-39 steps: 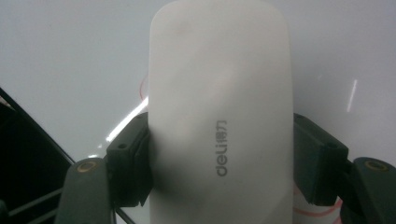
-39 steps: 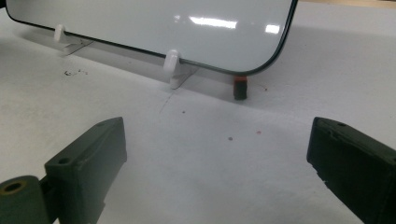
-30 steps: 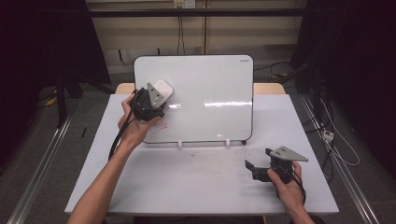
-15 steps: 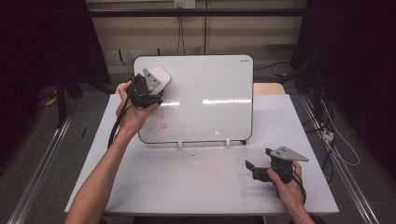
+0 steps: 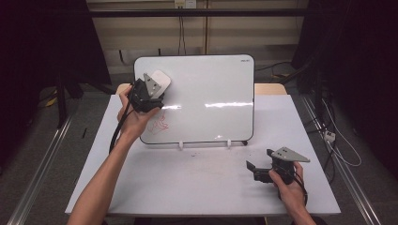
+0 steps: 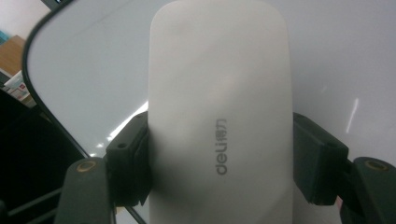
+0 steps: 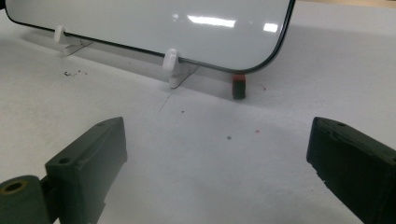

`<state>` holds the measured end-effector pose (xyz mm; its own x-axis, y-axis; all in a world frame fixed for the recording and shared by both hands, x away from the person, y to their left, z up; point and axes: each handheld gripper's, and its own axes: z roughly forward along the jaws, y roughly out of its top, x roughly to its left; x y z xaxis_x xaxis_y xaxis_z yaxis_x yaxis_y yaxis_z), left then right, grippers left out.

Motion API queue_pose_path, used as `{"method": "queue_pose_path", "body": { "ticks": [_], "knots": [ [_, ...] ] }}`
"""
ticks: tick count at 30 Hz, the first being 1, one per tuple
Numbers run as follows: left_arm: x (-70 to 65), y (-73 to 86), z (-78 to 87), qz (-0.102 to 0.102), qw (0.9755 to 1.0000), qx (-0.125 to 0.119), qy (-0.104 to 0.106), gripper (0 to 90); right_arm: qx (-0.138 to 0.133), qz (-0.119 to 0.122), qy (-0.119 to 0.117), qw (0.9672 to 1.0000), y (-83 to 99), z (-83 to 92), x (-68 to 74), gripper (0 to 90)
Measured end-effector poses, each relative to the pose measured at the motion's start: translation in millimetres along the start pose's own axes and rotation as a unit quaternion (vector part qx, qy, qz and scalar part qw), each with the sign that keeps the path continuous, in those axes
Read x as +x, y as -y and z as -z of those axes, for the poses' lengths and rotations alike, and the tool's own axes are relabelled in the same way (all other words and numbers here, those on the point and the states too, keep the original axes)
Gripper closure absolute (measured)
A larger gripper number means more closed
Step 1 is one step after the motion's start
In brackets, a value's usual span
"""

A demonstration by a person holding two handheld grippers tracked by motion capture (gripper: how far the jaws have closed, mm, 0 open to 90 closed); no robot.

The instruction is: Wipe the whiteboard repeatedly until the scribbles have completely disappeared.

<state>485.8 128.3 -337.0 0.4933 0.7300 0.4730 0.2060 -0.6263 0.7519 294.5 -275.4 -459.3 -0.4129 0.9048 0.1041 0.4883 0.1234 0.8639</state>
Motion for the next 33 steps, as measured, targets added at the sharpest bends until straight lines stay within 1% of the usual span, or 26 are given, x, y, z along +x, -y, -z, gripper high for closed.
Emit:
{"method": "queue_pose_path", "body": {
  "ticks": [4, 5, 7, 10, 11, 13, 14, 18, 20, 22, 24, 25, 26, 29, 31, 33],
  "knots": [
    [-6.4, 8.9, 1.5, -0.004, 1.0000, 0.000, 0.003, 31.1, 0.000, 0.002, 0.000, 1.0000, -0.2, -0.4, 0.9, 5.0],
    [-8.4, 11.9, 1.8, -0.001, 1.0000, -0.003, 0.004, 31.1, 0.000, 0.002, 0.001, 1.0000, -0.2, -0.4, 0.9, 5.0],
    [-11.8, 16.9, 2.5, -0.004, 1.0000, 0.000, 0.005, 31.1, -0.001, 0.002, 0.001, 1.0000, -0.1, -0.1, 0.9, 5.0],
    [-15.3, 23.1, 5.1, -0.002, 1.0000, 0.002, 0.008, 31.1, -0.001, 0.000, 0.001, 1.0000, -0.2, -0.6, 0.8, 5.0],
    [-16.7, 24.8, 5.4, -0.007, 0.9999, 0.003, 0.009, 31.1, 0.000, 0.001, 0.001, 1.0000, -0.3, -0.6, 0.9, 5.0],
    [-19.8, 27.7, 6.6, -0.009, 0.9999, 0.004, 0.007, 31.1, 0.000, 0.003, 0.001, 1.0000, -0.2, -0.7, 1.5, 5.0],
    [-20.7, 28.7, 7.4, -0.006, 0.9999, 0.005, 0.008, 31.1, 0.000, 0.003, 0.001, 1.0000, -0.3, -0.6, 1.7, 5.0],
    [-24.6, 31.8, 7.9, -0.014, 0.9998, 0.010, 0.007, 31.1, 0.000, 0.003, 0.001, 1.0000, -0.3, -0.6, 1.8, 5.0],
    [-25.6, 32.7, 9.3, -0.012, 0.9998, 0.011, 0.011, 31.1, 0.001, 0.004, 0.001, 1.0000, -0.3, -0.6, 2.0, 5.0],
    [-30.1, 35.4, 9.3, -0.022, 0.9996, 0.012, 0.010, 31.1, 0.001, 0.003, 0.001, 1.0000, -0.3, -0.8, 2.7, 5.0],
    [-32.5, 38.4, 11.2, -0.026, 0.9994, 0.015, 0.014, 31.1, 0.001, 0.003, -0.001, 1.0000, -0.5, -1.0, 3.1, 5.0],
    [-34.4, 40.2, 11.4, -0.024, 0.9995, 0.014, 0.015, 31.1, 0.001, 0.005, 0.000, 1.0000, -0.4, -1.3, 2.9, 5.0],
    [-35.9, 41.6, 12.0, -0.027, 0.9993, 0.017, 0.017, 31.1, 0.001, 0.004, 0.000, 1.0000, -0.4, -1.4, 2.8, 5.0],
    [-41.5, 46.7, 14.0, -0.026, 0.9993, 0.016, 0.019, 31.1, 0.002, 0.003, -0.001, 1.0000, -0.5, -1.1, 3.1, 5.0],
    [-45.8, 49.7, 15.0, -0.035, 0.9990, 0.019, 0.020, 31.1, 0.001, 0.001, -0.001, 1.0000, -0.5, -1.2, 3.3, 4.9],
    [-47.9, 50.8, 15.9, -0.033, 0.9992, 0.016, 0.015, 31.1, 0.001, 0.002, -0.001, 1.0000, -0.5, -2.5, 2.9, 5.0]
  ]
}}
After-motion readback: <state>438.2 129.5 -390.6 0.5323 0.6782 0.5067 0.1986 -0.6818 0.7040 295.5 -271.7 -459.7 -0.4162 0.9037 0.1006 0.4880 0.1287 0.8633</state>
